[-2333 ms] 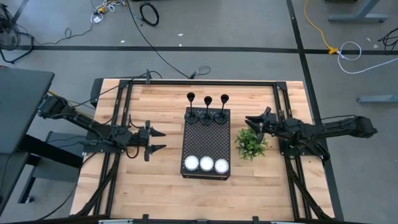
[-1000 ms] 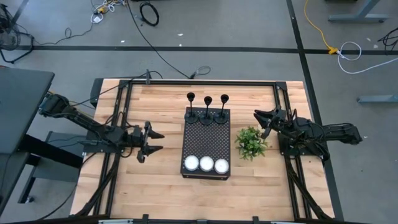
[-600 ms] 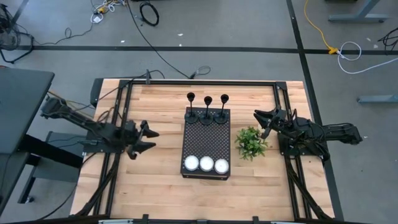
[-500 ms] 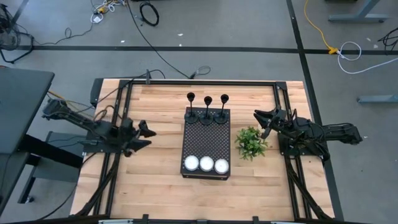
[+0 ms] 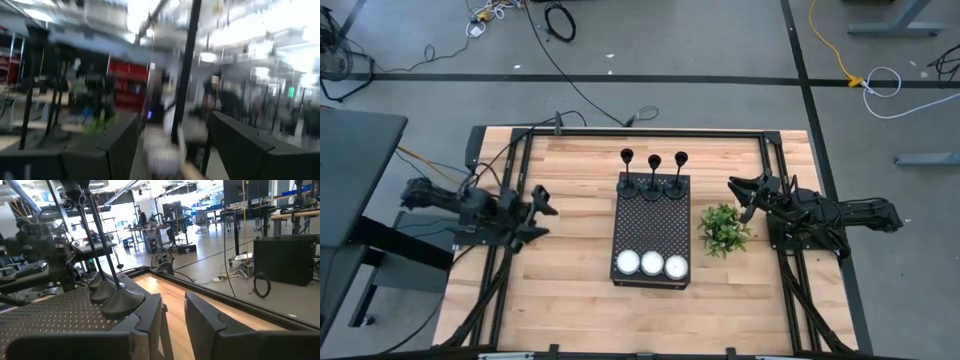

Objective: Pick & Place candle stick holders
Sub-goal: Return to Home Position

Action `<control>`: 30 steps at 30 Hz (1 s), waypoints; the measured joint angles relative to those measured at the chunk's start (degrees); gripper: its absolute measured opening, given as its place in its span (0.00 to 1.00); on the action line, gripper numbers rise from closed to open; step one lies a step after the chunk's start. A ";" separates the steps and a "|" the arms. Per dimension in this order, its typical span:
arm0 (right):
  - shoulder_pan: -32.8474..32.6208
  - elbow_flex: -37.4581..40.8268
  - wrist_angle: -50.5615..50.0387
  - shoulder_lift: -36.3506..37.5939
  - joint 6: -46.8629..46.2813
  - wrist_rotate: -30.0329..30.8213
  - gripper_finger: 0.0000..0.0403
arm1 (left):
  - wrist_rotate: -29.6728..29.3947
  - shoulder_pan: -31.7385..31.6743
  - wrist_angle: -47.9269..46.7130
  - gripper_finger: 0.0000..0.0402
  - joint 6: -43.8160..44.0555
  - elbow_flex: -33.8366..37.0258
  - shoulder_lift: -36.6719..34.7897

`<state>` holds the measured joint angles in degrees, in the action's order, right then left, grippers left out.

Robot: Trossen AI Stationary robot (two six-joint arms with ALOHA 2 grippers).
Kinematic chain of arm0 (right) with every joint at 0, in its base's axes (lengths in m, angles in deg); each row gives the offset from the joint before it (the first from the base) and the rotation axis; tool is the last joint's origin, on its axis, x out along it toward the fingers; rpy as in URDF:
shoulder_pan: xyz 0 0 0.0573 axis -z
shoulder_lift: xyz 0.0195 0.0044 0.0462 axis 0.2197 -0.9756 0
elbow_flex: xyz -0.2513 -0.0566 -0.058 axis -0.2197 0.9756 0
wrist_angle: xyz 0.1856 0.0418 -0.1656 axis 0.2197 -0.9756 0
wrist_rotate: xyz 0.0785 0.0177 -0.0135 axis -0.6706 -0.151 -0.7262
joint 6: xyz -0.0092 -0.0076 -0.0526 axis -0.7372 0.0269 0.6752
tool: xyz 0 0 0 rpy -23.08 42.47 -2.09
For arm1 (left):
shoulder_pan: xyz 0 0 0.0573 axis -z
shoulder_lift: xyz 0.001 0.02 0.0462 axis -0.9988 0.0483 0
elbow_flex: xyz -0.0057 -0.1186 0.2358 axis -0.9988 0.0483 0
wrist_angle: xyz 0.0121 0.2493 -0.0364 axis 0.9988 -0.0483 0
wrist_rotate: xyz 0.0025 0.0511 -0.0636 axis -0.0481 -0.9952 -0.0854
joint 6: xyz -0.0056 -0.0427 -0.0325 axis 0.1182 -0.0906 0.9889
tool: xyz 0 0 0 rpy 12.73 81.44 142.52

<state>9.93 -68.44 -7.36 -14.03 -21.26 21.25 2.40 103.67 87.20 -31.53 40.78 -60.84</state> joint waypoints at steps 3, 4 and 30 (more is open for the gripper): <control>0.00 0.00 0.00 0.00 0.00 0.00 0.21 | 0.49 -1.11 -7.93 0.62 -2.11 0.00 -2.39; 0.00 0.00 0.00 -0.02 -0.02 0.00 0.21 | -0.17 -1.61 -10.61 0.62 -2.57 0.00 -2.41; -0.02 0.00 0.02 -0.04 0.00 0.00 0.21 | -7.22 -9.21 -20.57 0.62 6.65 0.00 -2.07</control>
<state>9.91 -68.44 -7.33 -14.08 -21.26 21.25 -4.83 94.46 66.62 -24.87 40.78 -62.91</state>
